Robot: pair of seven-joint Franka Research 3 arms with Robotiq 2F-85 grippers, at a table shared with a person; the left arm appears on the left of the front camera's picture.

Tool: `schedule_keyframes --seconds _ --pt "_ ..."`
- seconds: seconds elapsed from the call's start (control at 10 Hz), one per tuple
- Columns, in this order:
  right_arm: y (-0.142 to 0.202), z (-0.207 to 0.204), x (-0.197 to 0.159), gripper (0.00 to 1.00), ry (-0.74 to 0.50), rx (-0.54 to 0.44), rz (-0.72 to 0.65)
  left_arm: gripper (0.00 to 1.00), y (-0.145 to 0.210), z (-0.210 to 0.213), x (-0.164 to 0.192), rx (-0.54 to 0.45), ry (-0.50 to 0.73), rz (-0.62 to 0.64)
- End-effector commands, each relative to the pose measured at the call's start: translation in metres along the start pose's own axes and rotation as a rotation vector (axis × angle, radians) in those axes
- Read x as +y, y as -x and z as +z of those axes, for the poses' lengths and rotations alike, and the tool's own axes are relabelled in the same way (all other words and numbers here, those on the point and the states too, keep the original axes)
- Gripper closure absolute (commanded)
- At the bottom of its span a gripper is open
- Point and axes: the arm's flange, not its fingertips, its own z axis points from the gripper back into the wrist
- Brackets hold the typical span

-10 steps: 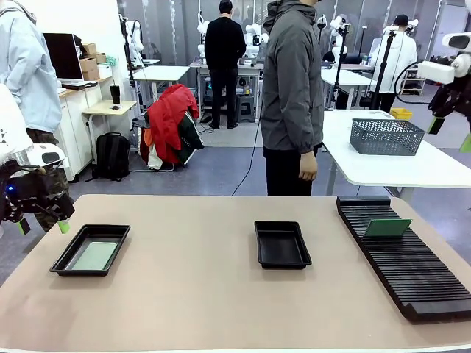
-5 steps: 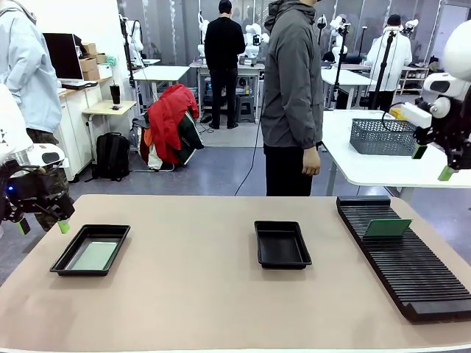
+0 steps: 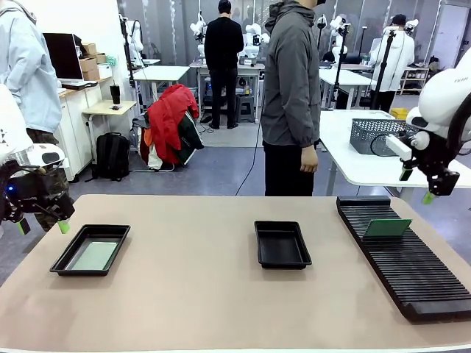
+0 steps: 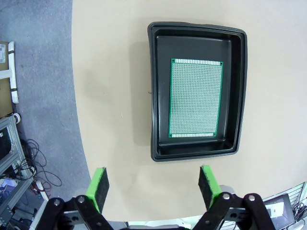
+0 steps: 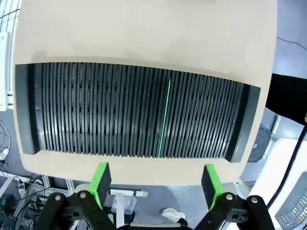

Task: Inspect and transfer BCBs to ESD trays.
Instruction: Pick up the Blank PCB from the PCB Rack and place it in the right ESD tray.

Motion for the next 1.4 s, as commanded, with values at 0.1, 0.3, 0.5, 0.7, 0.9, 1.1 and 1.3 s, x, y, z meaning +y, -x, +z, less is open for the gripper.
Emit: schedule_keyframes --seconds 0.1,0.3,0.5,0.7,0.9,1.1,1.3 --pt "0.006 -0.044 -0.004 0.0 0.015 -0.018 0.021 0.0 -0.001 -0.001 0.001 -0.011 0.004 0.0" --pt "0.009 -0.071 -0.005 0.0 0.015 -0.033 0.01 0.0 -0.001 -0.001 0.001 -0.011 0.004 0.0" --pt "0.006 -0.093 -0.008 0.0 0.015 -0.023 -0.002 0.0 -0.001 -0.001 0.001 -0.011 0.004 0.0" --pt "0.003 -0.108 -0.012 0.0 0.023 -0.013 -0.019 0.0 -0.001 -0.001 0.001 -0.011 0.004 0.0" --pt "0.001 -0.121 -0.016 0.0 0.02 -0.008 -0.041 0.0 -0.001 -0.001 0.001 -0.011 0.004 0.0" --pt "0.0 -0.127 -0.018 0.0 0.029 -0.009 -0.045 0.0 -0.001 -0.001 0.001 -0.011 0.004 0.0" --pt "0.0 -0.132 -0.018 0.0 0.039 -0.011 -0.058 0.0 -0.001 -0.001 0.001 -0.011 0.004 0.0"
